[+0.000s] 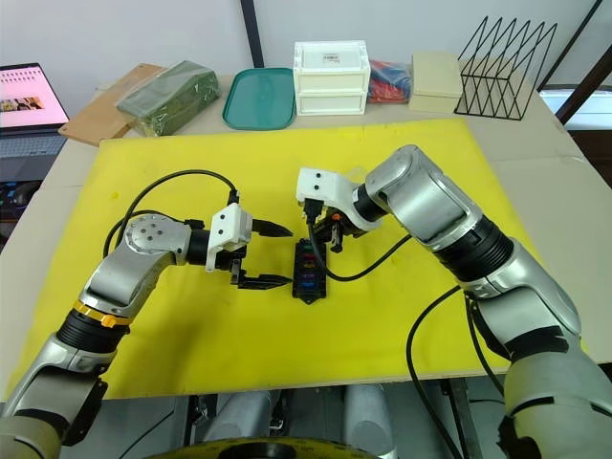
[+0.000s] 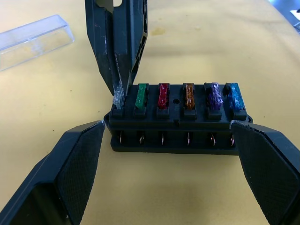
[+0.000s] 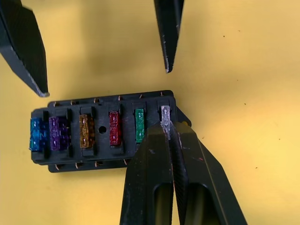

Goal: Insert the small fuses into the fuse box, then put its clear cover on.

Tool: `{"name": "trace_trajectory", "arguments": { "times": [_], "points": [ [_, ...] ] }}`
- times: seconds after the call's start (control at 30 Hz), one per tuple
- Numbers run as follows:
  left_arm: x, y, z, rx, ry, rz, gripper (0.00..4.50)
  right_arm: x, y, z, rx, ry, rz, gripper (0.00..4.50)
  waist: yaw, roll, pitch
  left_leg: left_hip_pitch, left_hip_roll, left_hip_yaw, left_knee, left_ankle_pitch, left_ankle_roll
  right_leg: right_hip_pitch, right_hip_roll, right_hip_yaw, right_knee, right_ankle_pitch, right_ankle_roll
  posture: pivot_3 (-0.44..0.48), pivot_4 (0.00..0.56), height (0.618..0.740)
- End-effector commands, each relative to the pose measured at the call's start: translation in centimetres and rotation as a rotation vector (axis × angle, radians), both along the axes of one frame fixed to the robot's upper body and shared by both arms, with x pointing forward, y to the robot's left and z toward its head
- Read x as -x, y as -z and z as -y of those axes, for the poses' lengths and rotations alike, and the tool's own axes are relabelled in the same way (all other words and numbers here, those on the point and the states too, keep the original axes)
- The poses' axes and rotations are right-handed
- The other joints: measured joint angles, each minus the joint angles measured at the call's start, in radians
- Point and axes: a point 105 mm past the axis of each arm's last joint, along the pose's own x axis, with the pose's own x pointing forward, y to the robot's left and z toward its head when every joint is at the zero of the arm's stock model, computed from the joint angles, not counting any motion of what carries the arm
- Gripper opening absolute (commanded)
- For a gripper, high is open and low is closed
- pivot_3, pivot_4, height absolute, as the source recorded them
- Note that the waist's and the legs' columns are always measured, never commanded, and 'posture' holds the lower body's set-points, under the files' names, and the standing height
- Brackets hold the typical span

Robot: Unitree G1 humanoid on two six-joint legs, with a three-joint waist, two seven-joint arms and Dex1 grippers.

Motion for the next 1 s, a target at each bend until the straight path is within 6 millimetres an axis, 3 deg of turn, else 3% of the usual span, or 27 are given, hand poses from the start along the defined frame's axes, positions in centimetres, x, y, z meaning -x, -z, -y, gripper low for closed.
{"name": "trace_trajectory", "arguments": {
  "times": [0.03, 0.4, 0.53, 1.0],
  "points": [
    [0.0, -0.8, 0.1, 0.009, 0.006, 0.045, 4.5, 0.6, 1.1, 0.1, 0.038, -0.04, 0.009, 0.01, 0.0, 0.0, 0.0, 0.0, 0.0, 0.0, 0.0, 0.0, 0.0, 0.0, 0.0, 0.0, 0.0, 0.0, 0.0, 0.0, 0.15, 0.74],
    [0.0, -0.8, 0.1, 0.005, 0.009, 0.049, 4.5, 0.7, 0.4, -0.2, 0.022, -0.088, 0.057, 0.01, 0.0, 0.0, 0.0, 0.0, 0.0, 0.0, 0.0, 0.0, 0.0, 0.001, 0.0, 0.0, 0.0, 0.0, 0.0, 0.0, 0.15, 0.74],
    [0.0, -0.8, 0.1, 0.005, 0.008, 0.049, 4.5, 0.5, -0.1, -0.3, 0.014, -0.089, 0.069, 1.03, 0.0, 0.0, 0.0, 0.0, 0.0, 0.0, 0.0, 0.0, 0.0, 0.0, 0.0, 0.0, 0.0, 0.0, 0.0, 0.0, 0.15, 0.74],
    [-0.1, -0.8, 0.1, 0.009, 0.0, 0.048, 4.5, 0.1, -2.4, -0.5, -0.029, -0.093, 0.121, 1.03, 0.0, 0.0, 0.0, 0.0, 0.0, 0.0, 0.0, 0.0, 0.0, 0.0, 0.0, 0.0, 0.0, 0.0, 0.0, 0.0, 0.15, 0.74]
  ]
}}
